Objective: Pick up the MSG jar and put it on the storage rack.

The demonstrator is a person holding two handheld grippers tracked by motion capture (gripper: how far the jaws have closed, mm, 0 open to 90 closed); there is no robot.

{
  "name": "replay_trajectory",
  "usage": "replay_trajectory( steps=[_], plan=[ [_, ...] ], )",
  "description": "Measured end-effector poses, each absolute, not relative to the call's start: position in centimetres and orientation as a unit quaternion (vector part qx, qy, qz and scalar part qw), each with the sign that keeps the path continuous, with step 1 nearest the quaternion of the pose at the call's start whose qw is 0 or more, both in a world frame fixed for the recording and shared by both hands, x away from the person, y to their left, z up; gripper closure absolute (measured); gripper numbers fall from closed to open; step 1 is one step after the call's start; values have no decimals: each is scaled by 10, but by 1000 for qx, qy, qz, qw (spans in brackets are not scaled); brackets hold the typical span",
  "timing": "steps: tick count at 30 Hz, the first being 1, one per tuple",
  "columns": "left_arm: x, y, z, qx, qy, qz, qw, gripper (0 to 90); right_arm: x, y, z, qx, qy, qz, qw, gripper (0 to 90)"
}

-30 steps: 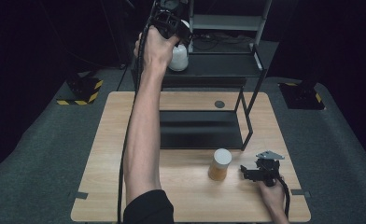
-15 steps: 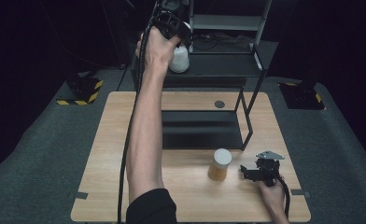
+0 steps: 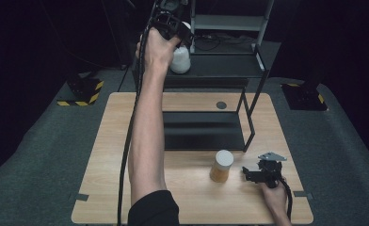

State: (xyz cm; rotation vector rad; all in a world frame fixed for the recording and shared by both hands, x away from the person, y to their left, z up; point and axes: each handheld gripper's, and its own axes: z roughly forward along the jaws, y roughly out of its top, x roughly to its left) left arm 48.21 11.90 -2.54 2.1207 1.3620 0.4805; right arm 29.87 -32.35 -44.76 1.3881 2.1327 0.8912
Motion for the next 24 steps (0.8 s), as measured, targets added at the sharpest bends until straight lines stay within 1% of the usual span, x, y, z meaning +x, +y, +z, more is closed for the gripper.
replay_trajectory(
  steps=[3, 4, 6, 8, 9, 11, 12, 13, 14, 17, 20, 24],
  plan=[
    [482, 119, -25, 794, 507, 181, 281, 343, 299, -323, -448, 502, 771, 322, 221, 9],
    [480, 118, -25, 794, 507, 186, 281, 330, 299, -323, -448, 502, 772, 322, 221, 8],
    [478, 120, -26, 791, 507, 188, 285, 253, 299, -324, -448, 502, 772, 322, 221, 9],
    [473, 121, -26, 789, 507, 198, 286, 195, 299, -323, -448, 502, 771, 322, 221, 9],
    [473, 121, -26, 789, 507, 198, 286, 147, 299, -323, -448, 502, 771, 322, 221, 9],
    [470, 123, -27, 788, 504, 200, 291, 137, 299, -324, -448, 502, 771, 322, 221, 9],
    [464, 123, -28, 785, 502, 212, 293, 96, 299, -324, -448, 502, 772, 322, 221, 9],
    [464, 123, -28, 785, 502, 212, 293, 69, 299, -324, -448, 502, 772, 322, 221, 9],
    [462, 123, -29, 785, 501, 216, 294, 69, 299, -323, -447, 502, 771, 322, 221, 9],
    [458, 124, -29, 786, 500, 221, 290, 17, 299, -323, -448, 502, 771, 322, 221, 9],
    [454, 124, -30, 786, 500, 222, 287, 4, 299, -323, -448, 502, 771, 322, 221, 9],
    [445, 128, -33, 784, 495, 227, 297, 3, 299, -323, -448, 502, 771, 322, 221, 9]
  ],
)
